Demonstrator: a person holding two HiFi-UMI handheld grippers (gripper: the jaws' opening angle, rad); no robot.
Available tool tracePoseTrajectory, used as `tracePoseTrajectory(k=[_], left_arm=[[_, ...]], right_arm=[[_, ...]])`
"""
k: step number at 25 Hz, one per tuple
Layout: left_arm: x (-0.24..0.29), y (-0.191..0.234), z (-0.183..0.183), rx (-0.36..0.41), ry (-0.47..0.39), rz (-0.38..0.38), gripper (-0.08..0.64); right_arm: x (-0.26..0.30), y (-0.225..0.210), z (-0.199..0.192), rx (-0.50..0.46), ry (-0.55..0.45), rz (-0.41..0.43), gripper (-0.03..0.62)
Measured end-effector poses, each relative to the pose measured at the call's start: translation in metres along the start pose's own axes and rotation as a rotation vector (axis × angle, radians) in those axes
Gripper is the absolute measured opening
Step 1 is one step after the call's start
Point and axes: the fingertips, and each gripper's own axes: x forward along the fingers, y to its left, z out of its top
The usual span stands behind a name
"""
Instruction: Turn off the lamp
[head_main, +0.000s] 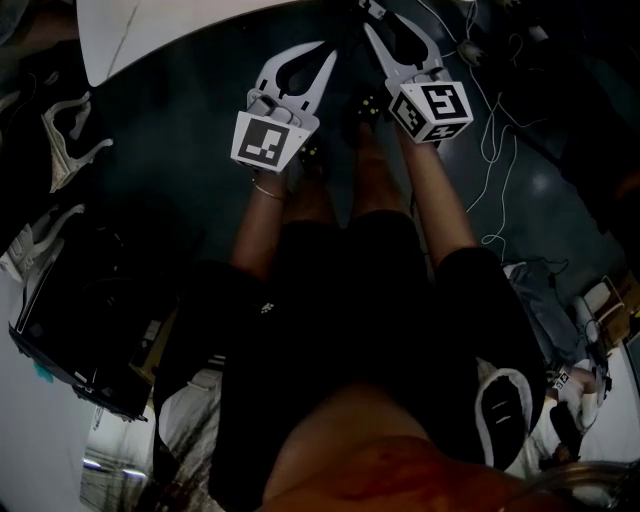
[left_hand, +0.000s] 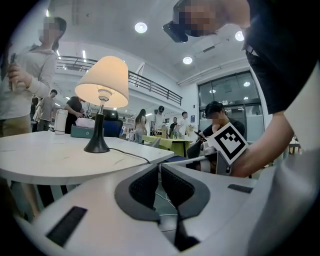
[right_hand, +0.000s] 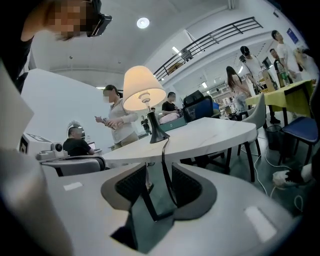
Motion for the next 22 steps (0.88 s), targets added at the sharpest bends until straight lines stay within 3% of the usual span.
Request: tracePoseTrajectory(k=[6, 11, 15, 22], left_arm=[[0.006, 0.002, -0.013, 0.021, 0.019, -0.007, 0.009], [0.005, 0.012, -0.023, -0.006, 0.034, 0.015, 0.009], [0.002, 0.019, -0.030, -0.026, 0.032, 0.035, 0.009], [0.006, 0.015, -0.037, -0.033, 0.028, 0.027, 0.009]], right_arm=[[0.022, -0.011, -0.014, -0.011, 0.023, 0.017, 0.129], [0.033, -0.016, -0.022, -0.017, 0.028, 0.041, 0.123], [0.036, -0.015, -0.022, -0.006, 0.010, 0.059, 0.031], [0.024, -0.010, -0.010, 0.073, -0.024, 0.147, 0.011]])
